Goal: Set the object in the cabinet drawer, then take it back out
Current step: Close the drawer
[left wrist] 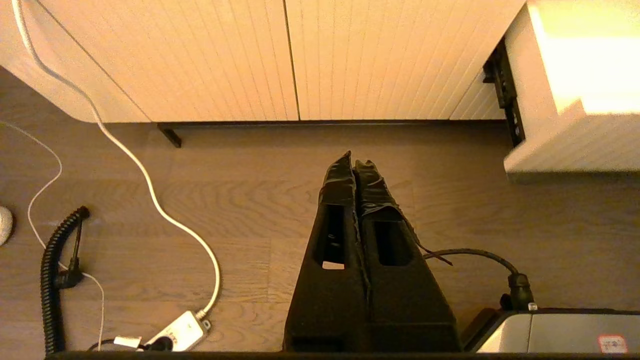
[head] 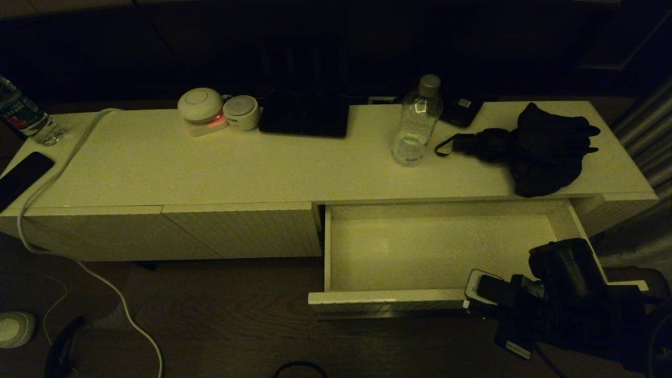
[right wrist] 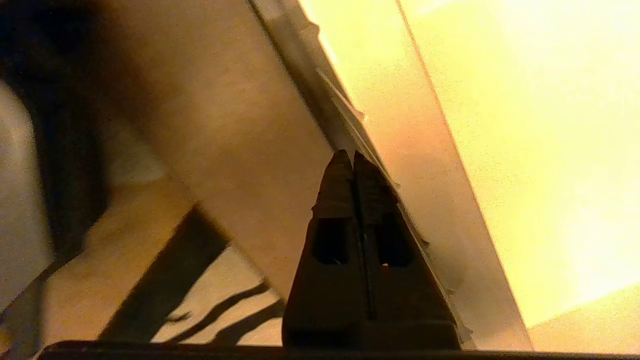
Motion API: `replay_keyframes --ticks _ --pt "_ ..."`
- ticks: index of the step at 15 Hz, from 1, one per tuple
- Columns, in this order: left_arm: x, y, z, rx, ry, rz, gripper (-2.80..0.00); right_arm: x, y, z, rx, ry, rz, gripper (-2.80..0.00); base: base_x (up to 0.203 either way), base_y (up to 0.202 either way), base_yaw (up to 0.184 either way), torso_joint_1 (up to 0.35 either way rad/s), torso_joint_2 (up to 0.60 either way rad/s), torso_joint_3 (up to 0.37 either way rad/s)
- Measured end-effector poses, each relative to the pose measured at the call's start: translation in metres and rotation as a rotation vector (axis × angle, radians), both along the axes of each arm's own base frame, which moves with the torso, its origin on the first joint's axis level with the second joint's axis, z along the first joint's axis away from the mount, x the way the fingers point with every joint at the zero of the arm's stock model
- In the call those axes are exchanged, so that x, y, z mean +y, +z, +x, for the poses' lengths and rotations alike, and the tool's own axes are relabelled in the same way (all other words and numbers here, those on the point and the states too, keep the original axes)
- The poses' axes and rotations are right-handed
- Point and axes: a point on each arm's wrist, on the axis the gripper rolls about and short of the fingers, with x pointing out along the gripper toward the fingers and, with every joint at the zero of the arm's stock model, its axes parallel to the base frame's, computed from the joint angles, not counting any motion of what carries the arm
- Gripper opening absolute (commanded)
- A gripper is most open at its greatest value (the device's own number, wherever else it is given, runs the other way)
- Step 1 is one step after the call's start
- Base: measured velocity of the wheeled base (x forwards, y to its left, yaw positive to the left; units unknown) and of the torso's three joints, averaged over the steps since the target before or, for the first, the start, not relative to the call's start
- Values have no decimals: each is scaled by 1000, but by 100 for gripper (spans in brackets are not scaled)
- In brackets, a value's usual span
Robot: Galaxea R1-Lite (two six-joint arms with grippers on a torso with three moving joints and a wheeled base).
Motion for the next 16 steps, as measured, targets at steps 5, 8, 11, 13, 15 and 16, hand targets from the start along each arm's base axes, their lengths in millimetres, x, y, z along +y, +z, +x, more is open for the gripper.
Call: replay_keyframes --ticks 5,8,11,13,15,16 --pt "0 0 0 0 0 0 -280 8 8 22 -122 -44 10 -280 0 0 0 0 0 0" --pt "0 0 0 0 0 0 -280 12 14 34 -205 -65 30 -280 0 0 0 0 0 0" --pt "0 0 0 0 -1 0 -280 15 19 44 -264 -84 43 -280 0 0 0 0 0 0" --pt "0 0 0 0 0 0 -280 18 26 52 -317 -88 64 -280 0 0 0 0 0 0" --pt "0 0 0 0 0 0 -280 20 27 58 -347 -88 76 -280 0 0 0 0 0 0" --pt "0 0 0 0 0 0 -280 21 27 61 -362 -90 81 -280 0 0 0 0 0 0"
